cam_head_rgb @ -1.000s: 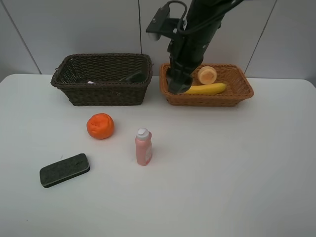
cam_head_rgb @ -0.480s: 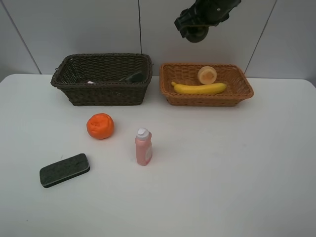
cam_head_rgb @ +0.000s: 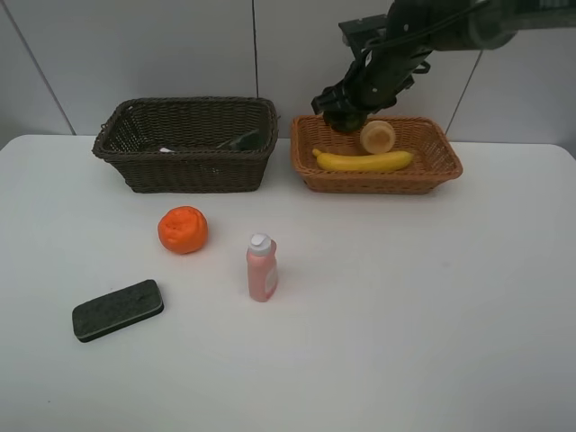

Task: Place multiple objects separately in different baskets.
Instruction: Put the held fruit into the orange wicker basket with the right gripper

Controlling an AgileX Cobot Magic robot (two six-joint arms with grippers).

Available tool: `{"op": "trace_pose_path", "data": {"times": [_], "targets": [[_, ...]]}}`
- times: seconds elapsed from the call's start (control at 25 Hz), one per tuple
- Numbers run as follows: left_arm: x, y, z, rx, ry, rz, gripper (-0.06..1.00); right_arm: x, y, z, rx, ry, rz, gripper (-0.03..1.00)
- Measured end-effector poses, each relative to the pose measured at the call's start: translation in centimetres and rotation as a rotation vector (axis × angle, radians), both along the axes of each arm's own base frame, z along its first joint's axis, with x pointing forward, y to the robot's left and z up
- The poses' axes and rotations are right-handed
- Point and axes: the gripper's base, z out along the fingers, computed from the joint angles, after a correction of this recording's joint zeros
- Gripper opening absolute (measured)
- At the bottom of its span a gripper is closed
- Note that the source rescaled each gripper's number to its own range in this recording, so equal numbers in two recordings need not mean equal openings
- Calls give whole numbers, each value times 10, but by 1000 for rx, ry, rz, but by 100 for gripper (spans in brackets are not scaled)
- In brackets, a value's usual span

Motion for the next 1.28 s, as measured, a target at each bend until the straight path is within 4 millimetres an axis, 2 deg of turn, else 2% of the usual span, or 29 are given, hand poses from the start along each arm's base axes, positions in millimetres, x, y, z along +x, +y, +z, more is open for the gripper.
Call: {"op": "trace_pose_path", "data": {"times": [0.12, 0.52, 0.64, 0.76, 1.08, 1.28], "targets": [[0, 0, 0, 0, 0, 0, 100, 1, 1, -7, 10, 13, -5, 75], [0, 0, 0, 0, 0, 0, 100, 0, 0, -8, -14, 25, 13, 75], [0, 0, 0, 0, 0, 0, 100, 0, 0, -8, -14, 25, 13, 93], [0, 0, 0, 0, 0, 0, 100, 0, 0, -8, -14, 25, 13, 98], [0, 0, 0, 0, 0, 0, 100, 0, 0, -6, -14, 22, 13, 98], [0, 0, 0, 0, 0, 0, 100, -6, -3, 13, -15, 22, 8, 98]]}}
